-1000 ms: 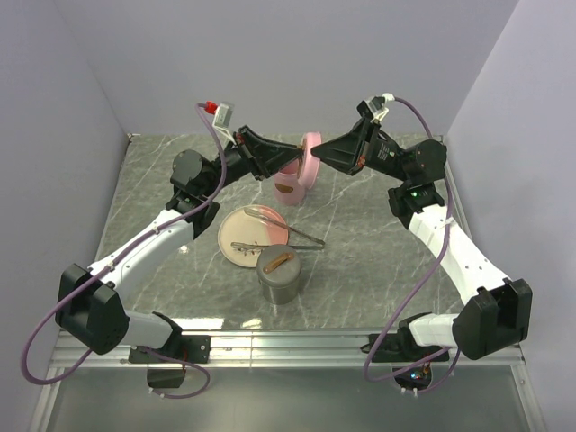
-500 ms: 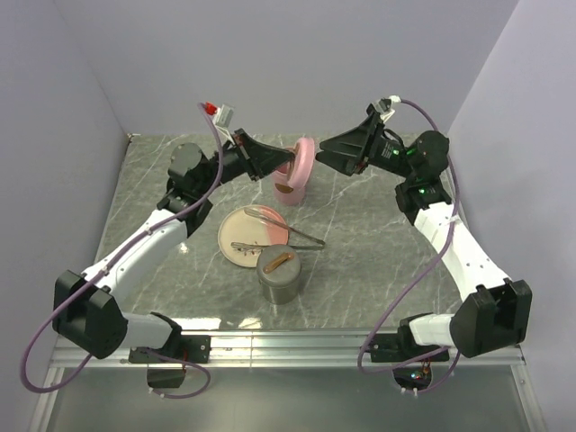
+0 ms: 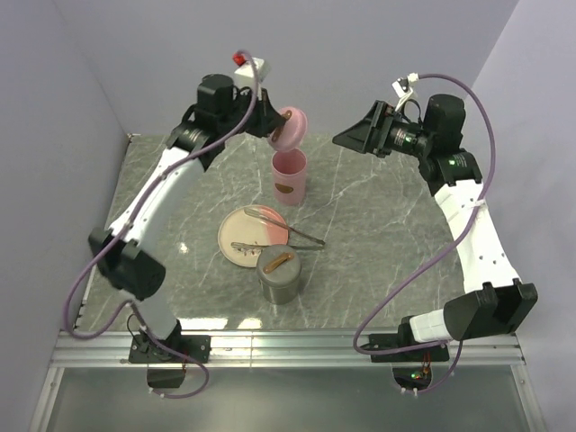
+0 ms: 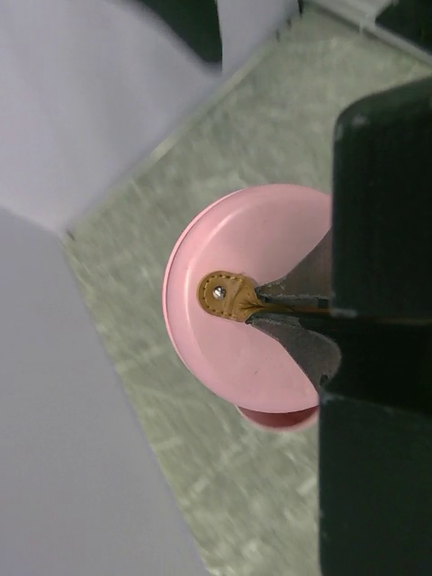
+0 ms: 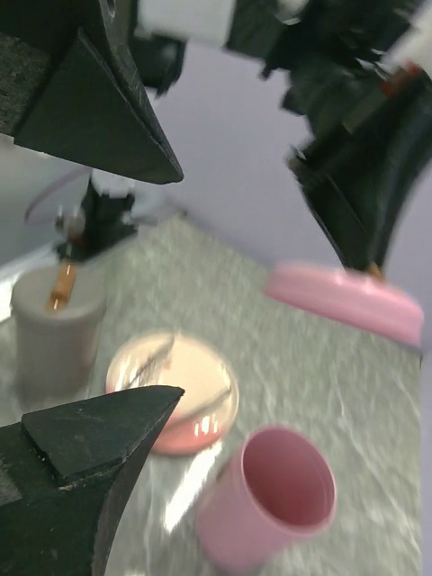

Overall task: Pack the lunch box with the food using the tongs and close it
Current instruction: Close the box lid on the packing box.

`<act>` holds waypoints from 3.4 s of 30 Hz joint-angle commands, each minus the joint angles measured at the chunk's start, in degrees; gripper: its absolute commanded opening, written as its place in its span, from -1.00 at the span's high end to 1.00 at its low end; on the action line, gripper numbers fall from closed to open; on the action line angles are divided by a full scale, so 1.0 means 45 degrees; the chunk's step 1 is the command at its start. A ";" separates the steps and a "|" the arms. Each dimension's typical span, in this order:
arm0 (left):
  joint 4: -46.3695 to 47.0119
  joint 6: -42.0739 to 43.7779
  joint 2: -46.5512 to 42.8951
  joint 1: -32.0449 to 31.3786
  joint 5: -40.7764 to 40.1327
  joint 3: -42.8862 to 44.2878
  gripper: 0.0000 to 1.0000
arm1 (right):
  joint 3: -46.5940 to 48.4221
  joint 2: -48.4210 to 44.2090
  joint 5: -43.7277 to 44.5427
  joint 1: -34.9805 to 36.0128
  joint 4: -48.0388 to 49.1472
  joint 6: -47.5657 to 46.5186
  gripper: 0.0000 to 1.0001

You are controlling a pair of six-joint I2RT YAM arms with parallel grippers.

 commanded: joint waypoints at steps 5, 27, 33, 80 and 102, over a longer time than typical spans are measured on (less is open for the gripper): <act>-0.4180 0.2888 0.2886 -0.0019 -0.3226 0.3103 0.99 | 0.0980 -0.0440 0.1963 -0.0048 -0.3664 -0.5067 -0.99; -0.5196 0.5077 0.5700 -0.1034 -0.3523 0.5331 0.99 | 0.3401 0.0087 0.3741 -0.0068 -0.7182 -0.9483 -0.99; -0.5118 0.5155 0.6110 -0.1190 -0.3562 0.5644 0.99 | 0.2913 -0.0109 0.3663 -0.0087 -0.7260 -0.9600 -0.99; -0.6034 0.5370 0.7849 -0.1405 -0.3094 0.5859 0.91 | 0.2971 0.0379 0.3625 -0.0068 -0.7611 -0.9620 -0.99; -0.5217 0.5760 0.6132 -0.1347 -0.3190 0.4670 0.36 | 0.2581 0.0184 0.3312 -0.0068 -0.7494 -0.9307 -0.99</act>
